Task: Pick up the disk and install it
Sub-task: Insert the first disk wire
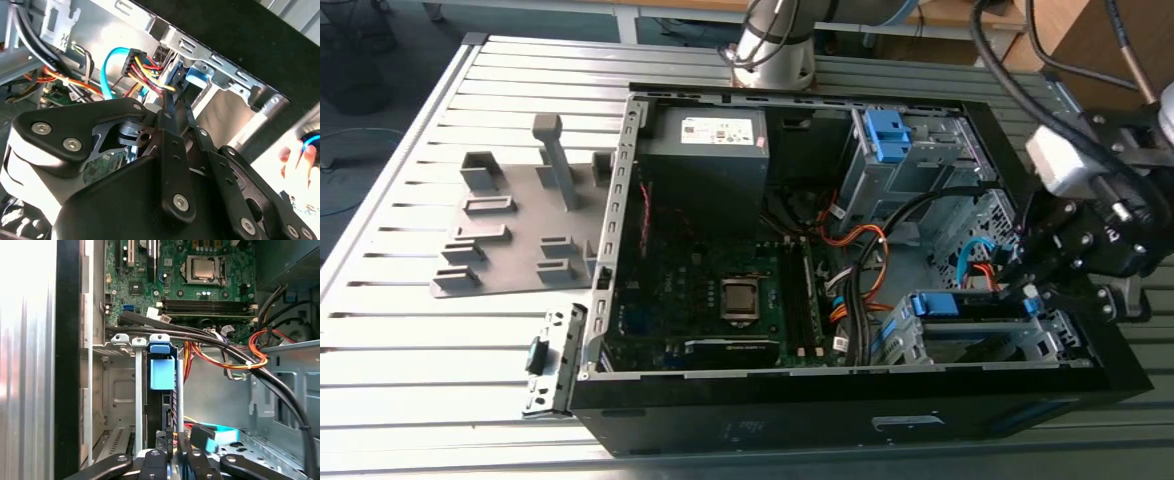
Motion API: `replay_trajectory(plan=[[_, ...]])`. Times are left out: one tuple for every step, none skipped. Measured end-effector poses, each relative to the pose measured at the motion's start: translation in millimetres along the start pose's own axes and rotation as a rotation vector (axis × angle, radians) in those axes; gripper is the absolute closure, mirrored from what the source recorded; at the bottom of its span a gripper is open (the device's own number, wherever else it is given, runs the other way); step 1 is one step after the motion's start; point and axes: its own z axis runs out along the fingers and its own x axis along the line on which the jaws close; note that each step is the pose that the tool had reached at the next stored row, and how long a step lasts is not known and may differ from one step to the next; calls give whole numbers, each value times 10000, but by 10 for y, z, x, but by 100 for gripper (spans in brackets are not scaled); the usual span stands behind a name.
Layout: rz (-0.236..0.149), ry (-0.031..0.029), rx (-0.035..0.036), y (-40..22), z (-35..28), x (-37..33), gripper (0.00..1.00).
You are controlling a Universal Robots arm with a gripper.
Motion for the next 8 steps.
replay_trajectory(plan=[[0,-2,0,2,-37,-2,77],[1,-4,0,3,-66,-4,77],[0,-3,0,4,-88,-6,77],[-1,-2,0,5,-102,-7,77],[-2,-4,0,6,-110,-8,77],[-1,-4,1,7,-118,-8,77],[0,-4,1,7,-123,-8,78],[0,-5,1,8,-127,-8,85]])
